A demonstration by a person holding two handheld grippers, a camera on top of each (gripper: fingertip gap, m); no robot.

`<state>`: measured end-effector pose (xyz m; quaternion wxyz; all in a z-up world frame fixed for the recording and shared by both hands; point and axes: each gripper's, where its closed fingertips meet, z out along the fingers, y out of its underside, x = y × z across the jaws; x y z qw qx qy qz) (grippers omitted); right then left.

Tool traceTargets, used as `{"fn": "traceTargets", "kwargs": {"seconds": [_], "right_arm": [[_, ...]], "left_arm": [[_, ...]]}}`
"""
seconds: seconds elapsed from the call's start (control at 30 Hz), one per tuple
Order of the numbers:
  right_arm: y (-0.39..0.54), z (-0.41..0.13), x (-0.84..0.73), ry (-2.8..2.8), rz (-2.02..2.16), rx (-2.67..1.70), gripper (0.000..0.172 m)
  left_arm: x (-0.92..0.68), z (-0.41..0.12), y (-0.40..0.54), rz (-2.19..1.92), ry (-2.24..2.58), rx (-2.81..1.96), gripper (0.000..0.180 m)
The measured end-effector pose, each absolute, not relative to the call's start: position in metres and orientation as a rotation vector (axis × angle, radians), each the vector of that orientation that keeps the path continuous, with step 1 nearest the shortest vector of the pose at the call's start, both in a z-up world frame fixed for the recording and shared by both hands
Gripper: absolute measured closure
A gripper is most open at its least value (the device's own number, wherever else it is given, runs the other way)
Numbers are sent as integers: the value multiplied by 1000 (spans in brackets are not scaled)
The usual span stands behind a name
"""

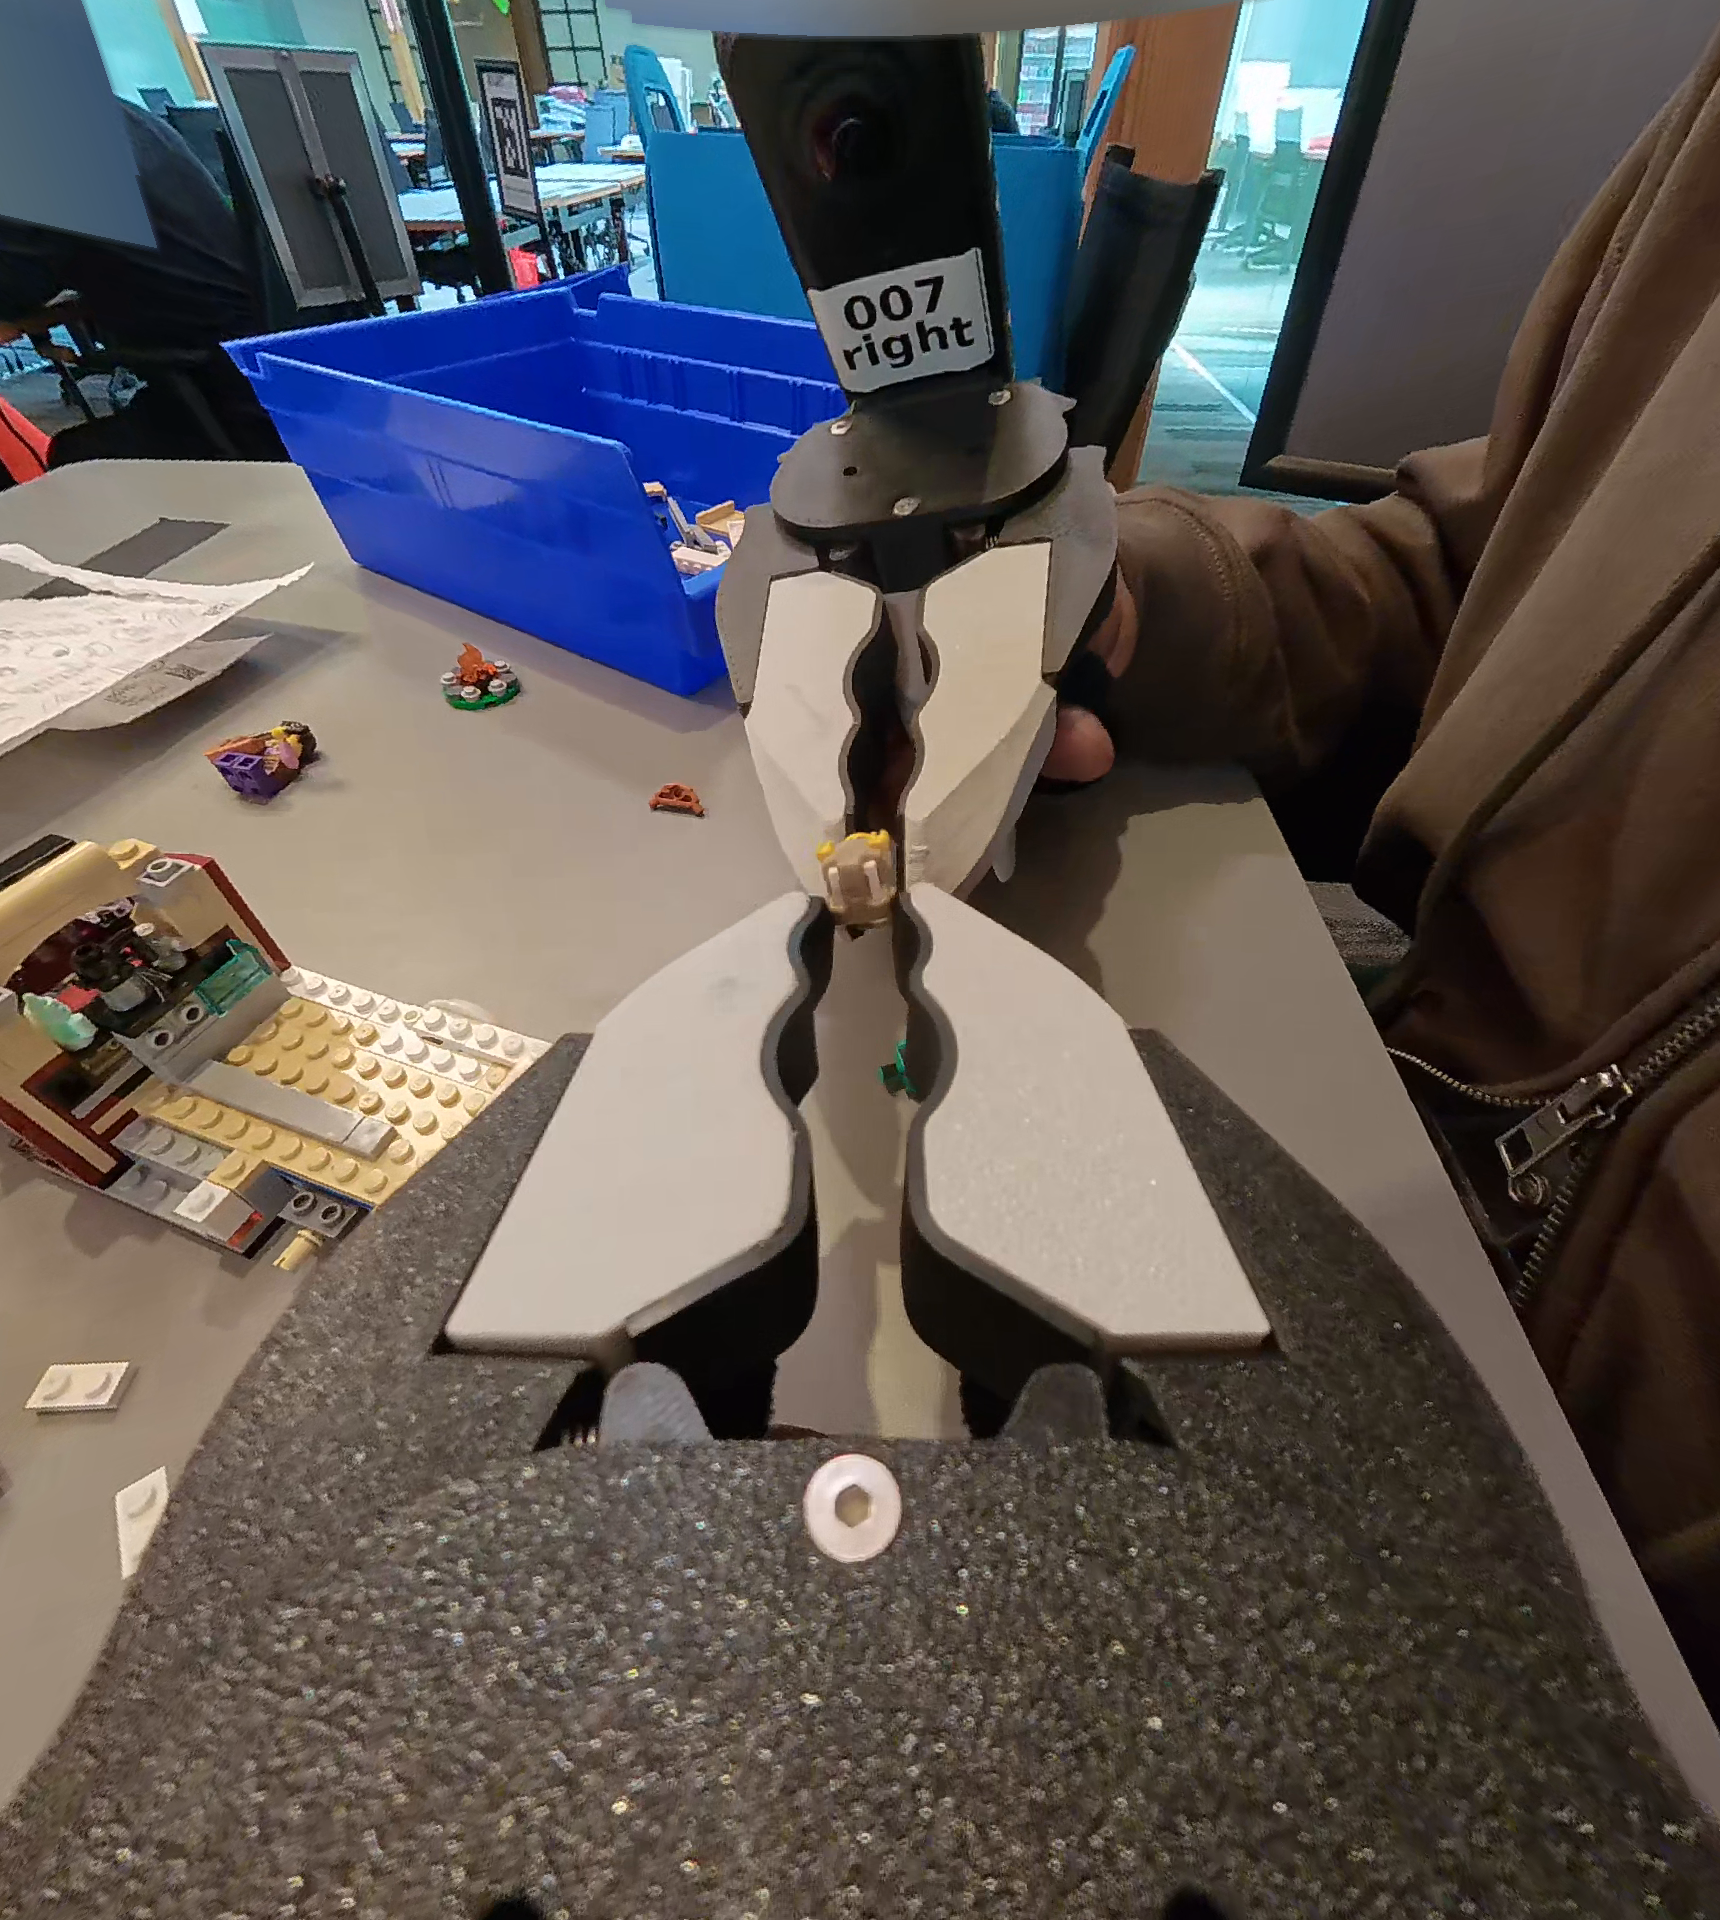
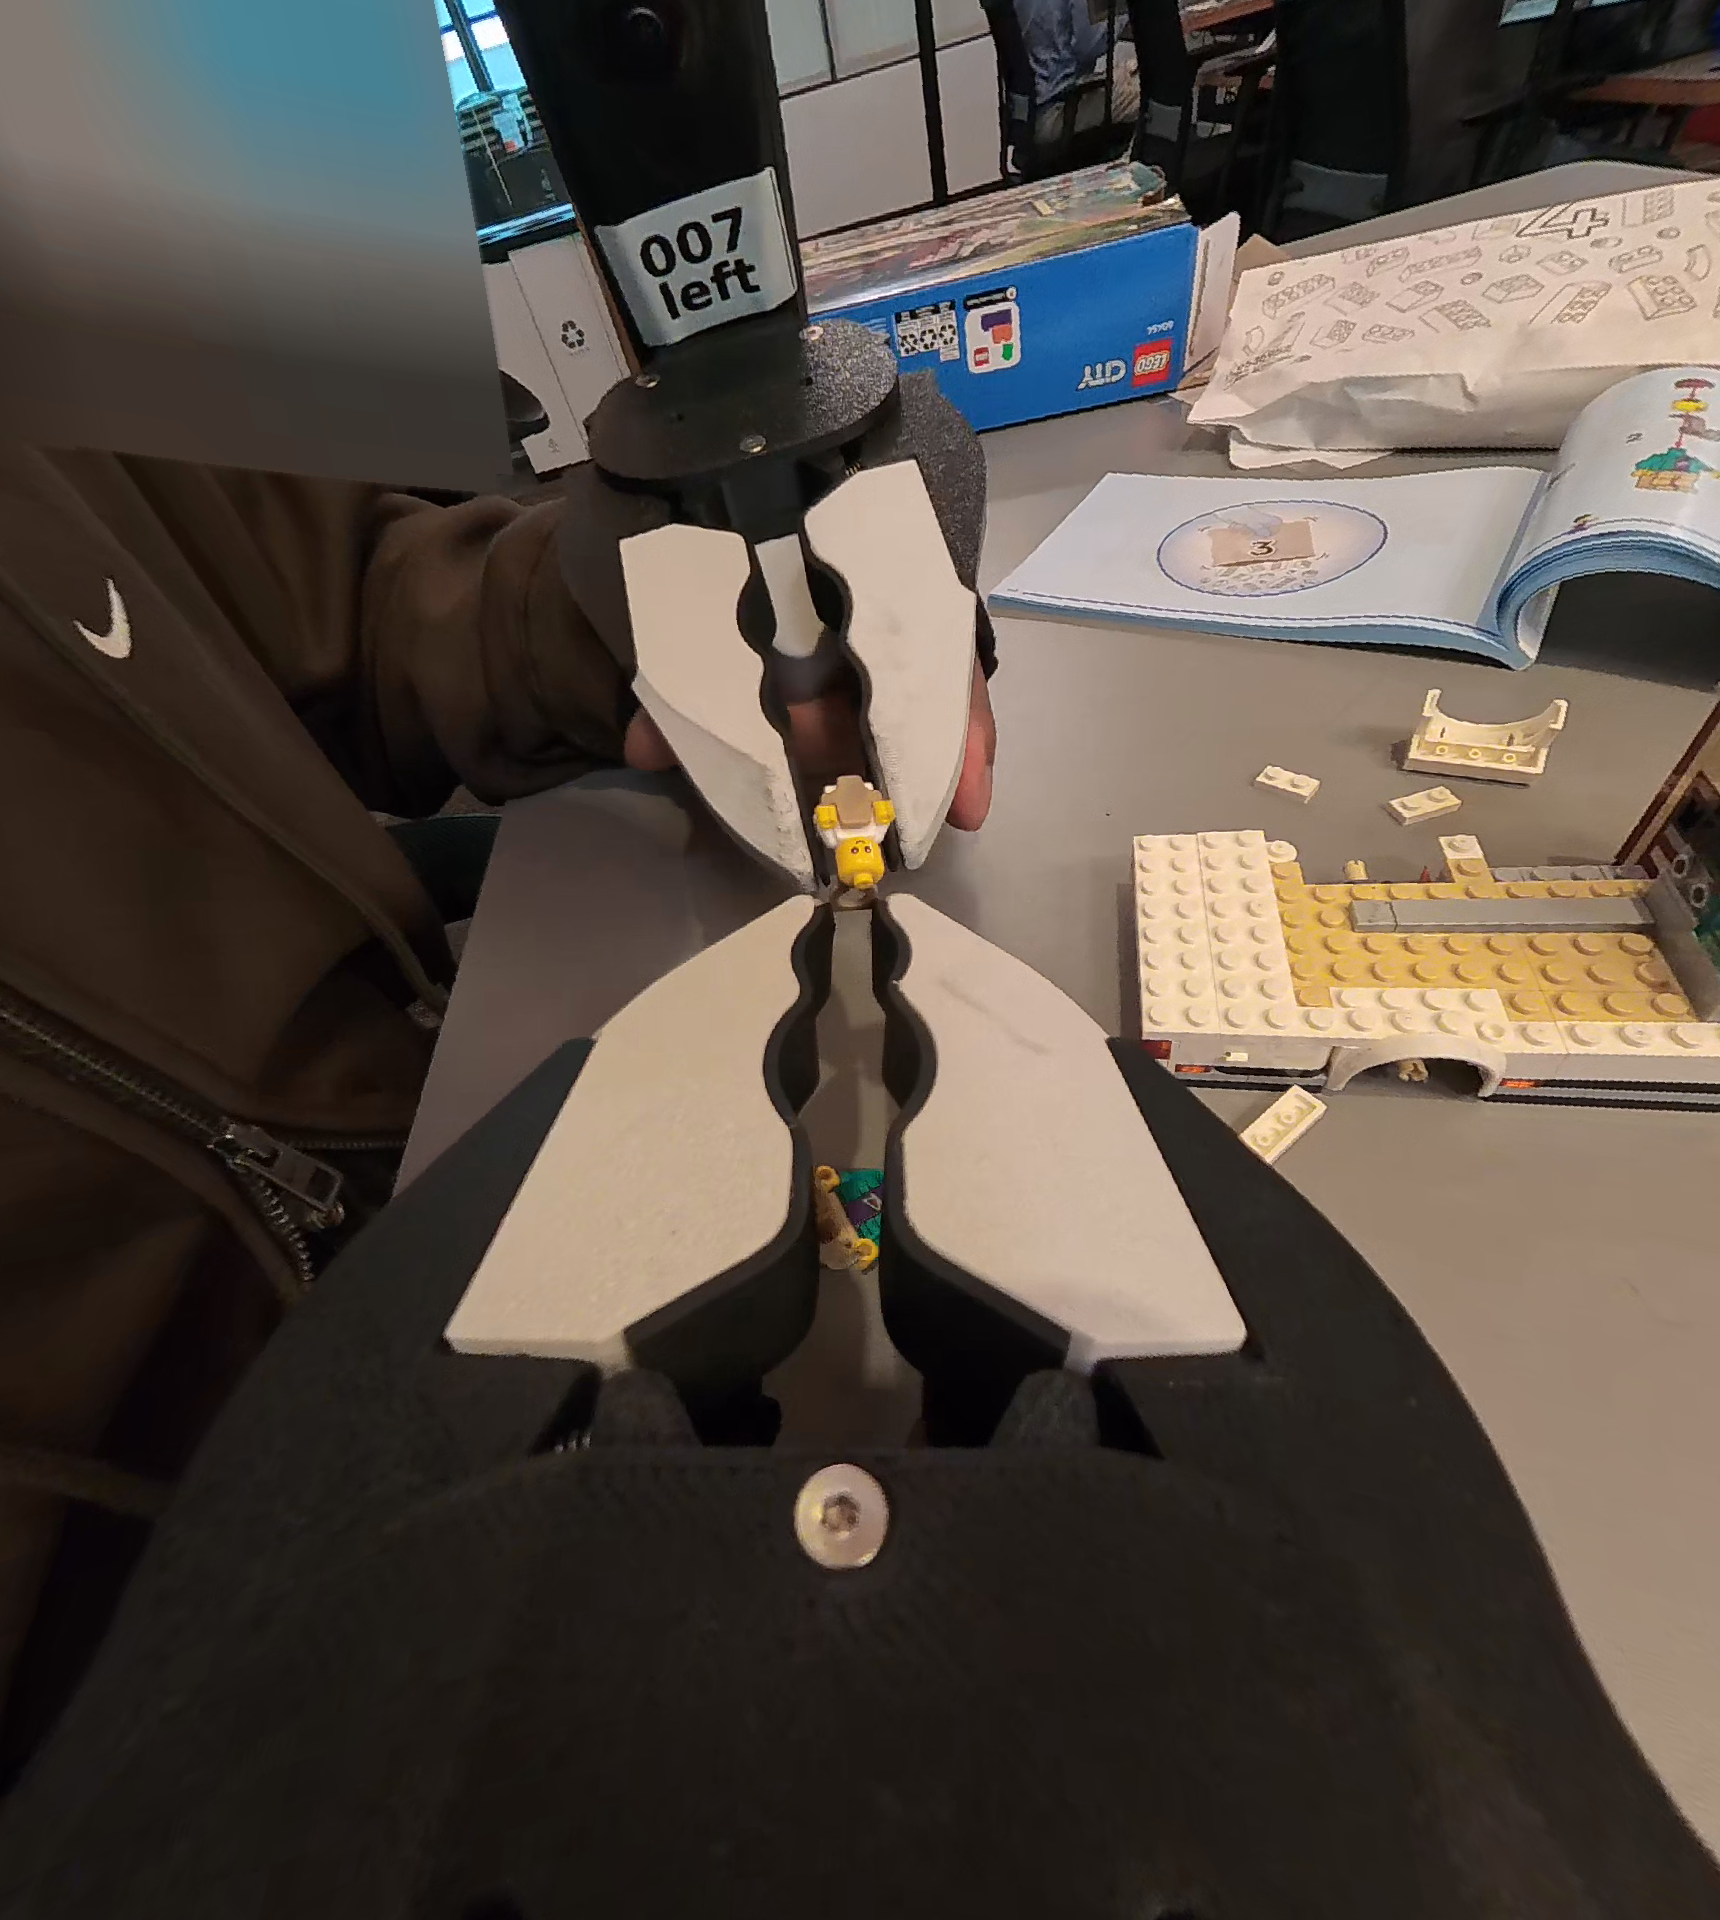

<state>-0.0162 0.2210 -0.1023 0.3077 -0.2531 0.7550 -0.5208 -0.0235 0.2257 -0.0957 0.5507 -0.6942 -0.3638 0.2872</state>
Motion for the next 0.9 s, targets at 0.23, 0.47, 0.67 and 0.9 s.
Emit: {"fn": "traceTargets", "kwargs": {"seconds": [0.23,0.47,0.67,0.9], "right_arm": [[222,-92,-21,1936,-1425,-625,157],[225,-88,-17,1887,-1413,-621,157],[227,-88,-12,1867,-1400,-642,164],[227,-88,-11,1876,-1418,-669,164]], "left_arm": [[-21,-94,228,711,-813,-1660,169],[-19,-97,232,730,-779,-1701,169],[-18,-96,233,725,-765,-1702,169],[-17,-94,232,721,-759,-1682,170]]}}
